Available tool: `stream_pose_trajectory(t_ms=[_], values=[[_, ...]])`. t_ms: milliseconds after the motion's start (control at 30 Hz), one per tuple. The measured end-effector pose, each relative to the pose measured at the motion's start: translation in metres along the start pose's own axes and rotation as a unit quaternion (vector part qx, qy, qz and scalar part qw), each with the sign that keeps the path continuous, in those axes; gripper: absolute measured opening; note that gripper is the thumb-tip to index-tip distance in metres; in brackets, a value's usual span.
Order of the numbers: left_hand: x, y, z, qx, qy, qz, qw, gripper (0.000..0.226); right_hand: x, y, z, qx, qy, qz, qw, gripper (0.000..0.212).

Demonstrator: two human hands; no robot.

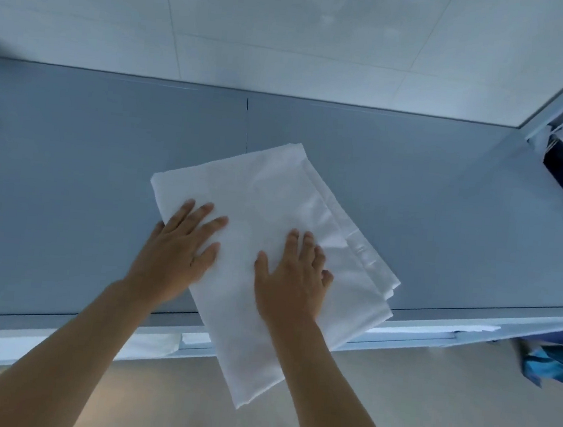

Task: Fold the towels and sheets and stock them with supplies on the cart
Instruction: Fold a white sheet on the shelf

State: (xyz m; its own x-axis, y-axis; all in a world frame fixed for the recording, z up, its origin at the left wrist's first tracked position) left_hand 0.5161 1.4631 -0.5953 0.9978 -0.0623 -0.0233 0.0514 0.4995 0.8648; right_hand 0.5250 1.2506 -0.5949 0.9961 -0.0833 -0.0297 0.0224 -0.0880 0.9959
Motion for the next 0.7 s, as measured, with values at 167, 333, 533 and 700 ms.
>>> stream_pose_trajectory(t_ms=[167,333,533,700], values=[[0.005,0.010,-0.013,0.025,0.042,0.016,0.999,0.053,0.062,0.015,0.042,-0.034,0.060,-0.006,0.998,0.074],[-0.037,-0.024,0.031,-0.082,0.182,0.113,0.973,0.060,0.089,-0.002,0.061,-0.052,0.147,-0.035,0.987,0.080],[-0.060,-0.046,0.068,-0.054,0.216,0.149,0.964,0.068,0.090,-0.007,0.083,-0.044,0.194,-0.026,0.980,0.082],[-0.055,-0.033,0.054,-0.014,0.195,0.141,0.970,0.063,0.069,-0.008,0.075,-0.034,0.178,-0.004,0.984,0.079]])
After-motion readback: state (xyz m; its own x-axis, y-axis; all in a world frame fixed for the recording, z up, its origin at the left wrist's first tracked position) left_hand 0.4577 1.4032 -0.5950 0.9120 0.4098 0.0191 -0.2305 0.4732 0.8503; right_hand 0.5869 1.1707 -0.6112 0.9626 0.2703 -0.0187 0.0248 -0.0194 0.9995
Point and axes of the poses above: each hand's wrist, its own x-axis towards the middle knuckle, its own y-axis out of the back of the hand, z = x × y, the point moved 6 cm from there along x, towards the middle knuckle, and after that the axes turned 12 degrees about -x, right-handed, at the moved point
